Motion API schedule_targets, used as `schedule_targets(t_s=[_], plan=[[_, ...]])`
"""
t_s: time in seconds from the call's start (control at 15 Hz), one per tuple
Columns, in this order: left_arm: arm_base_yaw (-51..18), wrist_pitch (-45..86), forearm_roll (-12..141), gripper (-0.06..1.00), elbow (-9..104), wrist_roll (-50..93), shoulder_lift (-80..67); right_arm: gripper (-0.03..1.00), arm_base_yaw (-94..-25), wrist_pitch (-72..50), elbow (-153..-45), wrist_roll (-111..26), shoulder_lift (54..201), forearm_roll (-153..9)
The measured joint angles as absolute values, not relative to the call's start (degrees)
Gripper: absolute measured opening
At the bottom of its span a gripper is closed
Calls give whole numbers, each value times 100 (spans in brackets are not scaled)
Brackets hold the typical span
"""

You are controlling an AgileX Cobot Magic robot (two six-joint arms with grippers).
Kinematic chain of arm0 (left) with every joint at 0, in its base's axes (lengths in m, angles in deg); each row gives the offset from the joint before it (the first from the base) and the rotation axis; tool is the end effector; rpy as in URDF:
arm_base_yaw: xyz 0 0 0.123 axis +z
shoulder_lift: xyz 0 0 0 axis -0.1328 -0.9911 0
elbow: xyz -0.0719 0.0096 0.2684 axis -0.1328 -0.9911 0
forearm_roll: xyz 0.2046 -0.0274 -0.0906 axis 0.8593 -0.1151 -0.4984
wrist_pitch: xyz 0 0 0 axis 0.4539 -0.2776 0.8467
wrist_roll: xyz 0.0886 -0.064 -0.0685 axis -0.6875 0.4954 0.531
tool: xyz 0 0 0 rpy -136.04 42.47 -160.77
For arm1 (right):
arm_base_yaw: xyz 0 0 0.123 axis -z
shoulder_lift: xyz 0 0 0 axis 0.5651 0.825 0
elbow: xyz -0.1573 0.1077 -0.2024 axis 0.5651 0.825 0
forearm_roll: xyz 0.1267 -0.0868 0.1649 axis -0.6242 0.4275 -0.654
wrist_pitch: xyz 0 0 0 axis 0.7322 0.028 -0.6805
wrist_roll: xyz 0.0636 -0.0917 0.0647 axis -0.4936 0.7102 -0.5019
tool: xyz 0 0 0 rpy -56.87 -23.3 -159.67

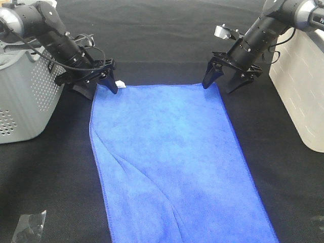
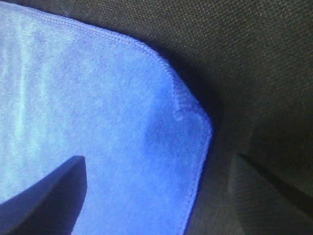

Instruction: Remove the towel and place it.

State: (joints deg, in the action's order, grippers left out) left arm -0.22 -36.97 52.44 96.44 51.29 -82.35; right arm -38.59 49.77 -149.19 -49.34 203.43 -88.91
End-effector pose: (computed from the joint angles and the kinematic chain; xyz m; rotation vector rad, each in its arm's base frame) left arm 0.4992 -0.1173 0.0776 0.0483 2.8698 -0.6050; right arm 0.4918 0.0868 0.0874 -0.3274 2.9045 0.5939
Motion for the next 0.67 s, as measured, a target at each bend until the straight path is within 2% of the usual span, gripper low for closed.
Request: schedule_targets(t_s=[0.67], plan=[[-5,-3605,5158,73,9661,5054,-8281,79,-3721,4416,-15314,-5003,20686,-8404]])
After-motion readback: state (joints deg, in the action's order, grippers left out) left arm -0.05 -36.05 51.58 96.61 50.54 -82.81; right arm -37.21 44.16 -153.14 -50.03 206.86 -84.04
